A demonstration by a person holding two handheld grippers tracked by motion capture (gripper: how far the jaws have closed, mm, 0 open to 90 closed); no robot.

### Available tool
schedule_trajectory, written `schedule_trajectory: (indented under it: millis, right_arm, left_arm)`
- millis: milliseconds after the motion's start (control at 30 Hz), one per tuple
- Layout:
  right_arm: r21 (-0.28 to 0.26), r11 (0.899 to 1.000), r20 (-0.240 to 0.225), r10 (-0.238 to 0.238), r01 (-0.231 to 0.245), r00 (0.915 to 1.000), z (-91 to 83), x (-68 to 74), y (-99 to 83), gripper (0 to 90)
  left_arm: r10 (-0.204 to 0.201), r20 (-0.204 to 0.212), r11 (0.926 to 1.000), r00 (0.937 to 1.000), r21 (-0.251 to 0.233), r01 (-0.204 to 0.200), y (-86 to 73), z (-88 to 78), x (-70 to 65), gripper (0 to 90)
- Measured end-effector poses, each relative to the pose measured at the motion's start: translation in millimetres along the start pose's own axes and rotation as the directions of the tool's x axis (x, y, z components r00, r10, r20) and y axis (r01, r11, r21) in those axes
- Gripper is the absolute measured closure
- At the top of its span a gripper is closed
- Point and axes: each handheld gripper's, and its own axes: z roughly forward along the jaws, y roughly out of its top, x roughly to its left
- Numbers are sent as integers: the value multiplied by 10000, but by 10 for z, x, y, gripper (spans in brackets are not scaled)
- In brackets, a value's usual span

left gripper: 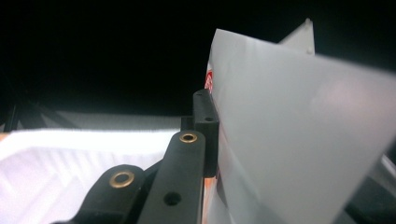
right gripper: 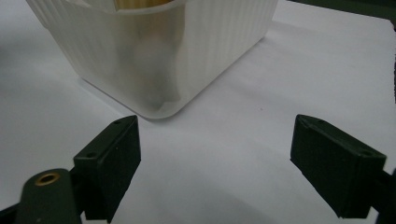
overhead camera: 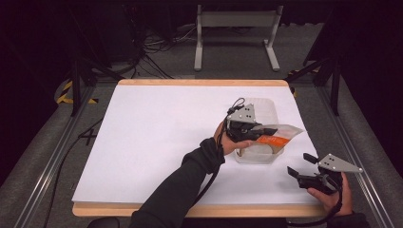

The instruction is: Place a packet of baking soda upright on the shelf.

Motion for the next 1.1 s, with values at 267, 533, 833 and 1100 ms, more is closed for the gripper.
schedule_trajectory:
  millis: [267, 533, 833, 1100]
  right_arm:
    - [55, 10000, -6, -6, 6, 10000, 10, 6, -1, 169]
    - [19, 10000, 26, -24, 24, 10000, 6, 4, 2, 169]
    - [-36, 10000, 3, -6, 7, 10000, -5, 6, 5, 169]
    - [8, 10000, 49, -94, 94, 9999, -2, 9, 7, 170]
  left_arm:
    - [-461, -140, 9989, 9988, 96, 463, -141, -167, 65, 896]
    - [-336, -315, 9988, 9989, 340, 347, -139, -176, 44, 897]
    - [-133, -561, 9972, 9983, 730, 174, -105, -169, 41, 897]
    - [320, -797, 9884, 9963, 1504, -197, -20, -173, -9, 894]
